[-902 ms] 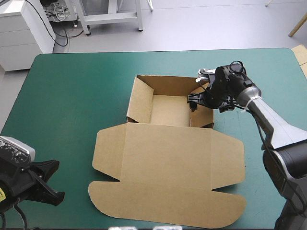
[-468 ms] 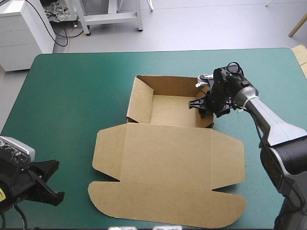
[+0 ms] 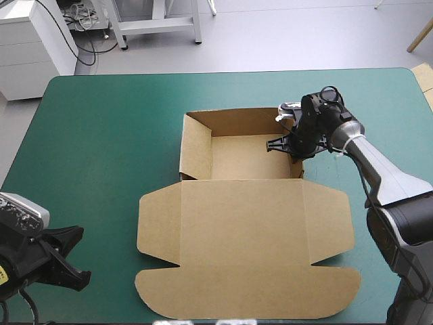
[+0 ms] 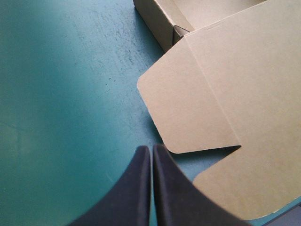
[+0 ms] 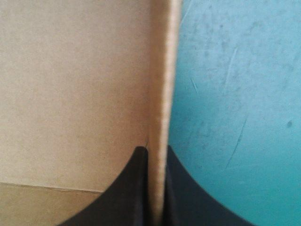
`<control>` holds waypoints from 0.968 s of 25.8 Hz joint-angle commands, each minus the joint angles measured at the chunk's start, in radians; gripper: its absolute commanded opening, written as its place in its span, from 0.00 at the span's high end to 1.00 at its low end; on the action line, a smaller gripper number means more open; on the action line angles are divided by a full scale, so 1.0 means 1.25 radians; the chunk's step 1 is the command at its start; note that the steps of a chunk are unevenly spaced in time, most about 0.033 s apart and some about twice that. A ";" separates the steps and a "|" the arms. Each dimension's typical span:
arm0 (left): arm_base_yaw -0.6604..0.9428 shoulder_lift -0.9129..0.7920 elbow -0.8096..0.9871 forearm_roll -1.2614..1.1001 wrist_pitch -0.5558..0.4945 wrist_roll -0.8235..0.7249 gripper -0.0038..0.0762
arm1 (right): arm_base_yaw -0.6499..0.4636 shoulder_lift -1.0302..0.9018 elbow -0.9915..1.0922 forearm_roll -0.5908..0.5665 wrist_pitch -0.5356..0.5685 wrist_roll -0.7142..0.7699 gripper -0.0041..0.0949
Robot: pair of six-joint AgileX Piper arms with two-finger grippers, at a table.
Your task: Fold the box
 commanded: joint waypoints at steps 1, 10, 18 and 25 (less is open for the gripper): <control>0.000 0.008 -0.017 -0.011 0.013 -0.002 0.96 | -0.030 -0.042 -0.061 -0.054 -0.009 -0.026 0.96; 0.000 0.008 -0.017 -0.011 0.013 -0.002 0.96 | -0.263 -0.042 -0.185 -0.244 -0.020 -0.028 0.96; 0.000 0.009 -0.017 -0.011 0.011 -0.002 0.96 | -0.511 -0.025 -0.189 -0.183 -0.043 -0.029 0.96; 0.000 0.009 -0.017 -0.011 0.007 -0.002 0.96 | -0.579 0.000 -0.189 -0.140 -0.025 -0.095 0.66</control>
